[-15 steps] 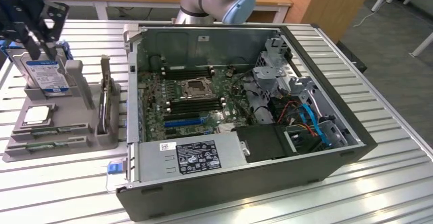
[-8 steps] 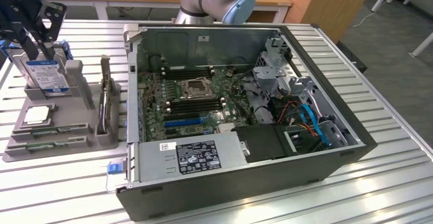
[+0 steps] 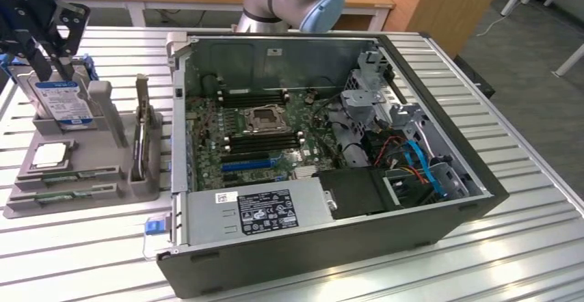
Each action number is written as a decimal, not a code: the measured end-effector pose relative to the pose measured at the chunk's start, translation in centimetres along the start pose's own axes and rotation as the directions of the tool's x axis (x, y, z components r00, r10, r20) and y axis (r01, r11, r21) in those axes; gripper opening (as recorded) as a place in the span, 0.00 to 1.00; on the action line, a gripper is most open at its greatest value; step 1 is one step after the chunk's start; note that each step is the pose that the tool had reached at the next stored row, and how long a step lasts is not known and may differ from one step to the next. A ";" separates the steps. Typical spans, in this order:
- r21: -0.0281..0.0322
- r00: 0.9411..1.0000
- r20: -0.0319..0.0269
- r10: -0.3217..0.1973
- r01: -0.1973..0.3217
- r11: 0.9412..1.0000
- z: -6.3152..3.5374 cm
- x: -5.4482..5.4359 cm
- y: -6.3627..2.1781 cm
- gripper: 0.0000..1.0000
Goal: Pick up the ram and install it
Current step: 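Pick up the ram and move it above insertion slot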
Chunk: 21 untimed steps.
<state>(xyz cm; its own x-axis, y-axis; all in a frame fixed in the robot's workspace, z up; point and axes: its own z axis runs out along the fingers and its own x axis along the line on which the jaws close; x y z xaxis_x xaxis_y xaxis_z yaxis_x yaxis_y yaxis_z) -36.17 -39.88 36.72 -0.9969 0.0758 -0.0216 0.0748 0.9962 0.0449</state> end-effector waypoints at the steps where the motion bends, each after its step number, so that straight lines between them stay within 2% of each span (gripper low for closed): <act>1: 0.000 1.000 0.000 0.000 0.000 1.000 0.01 0.0 0.00 0.32; 4: -0.001 0.999 -0.002 -0.037 0.037 0.999 0.36 0.0 -0.02 0.32; 7: -0.002 0.996 -0.004 -0.091 0.091 0.996 0.78 0.0 -0.04 0.32; 10: -0.004 0.990 -0.005 -0.143 0.143 0.990 1.03 0.0 -0.05 0.32; 13: -0.005 0.981 -0.007 -0.195 0.195 0.981 1.04 0.0 -0.05 0.32; 15: -0.005 0.976 -0.008 -0.215 0.215 0.977 0.98 0.0 0.02 0.32; 21: -0.007 0.975 -0.026 -0.219 0.219 0.976 -0.56 0.0 0.11 0.32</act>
<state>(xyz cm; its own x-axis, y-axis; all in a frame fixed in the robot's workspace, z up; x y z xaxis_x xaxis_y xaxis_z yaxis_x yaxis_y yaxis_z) -36.17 -39.79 37.29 -0.9893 -0.1457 -0.0054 -0.1458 0.9882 0.0462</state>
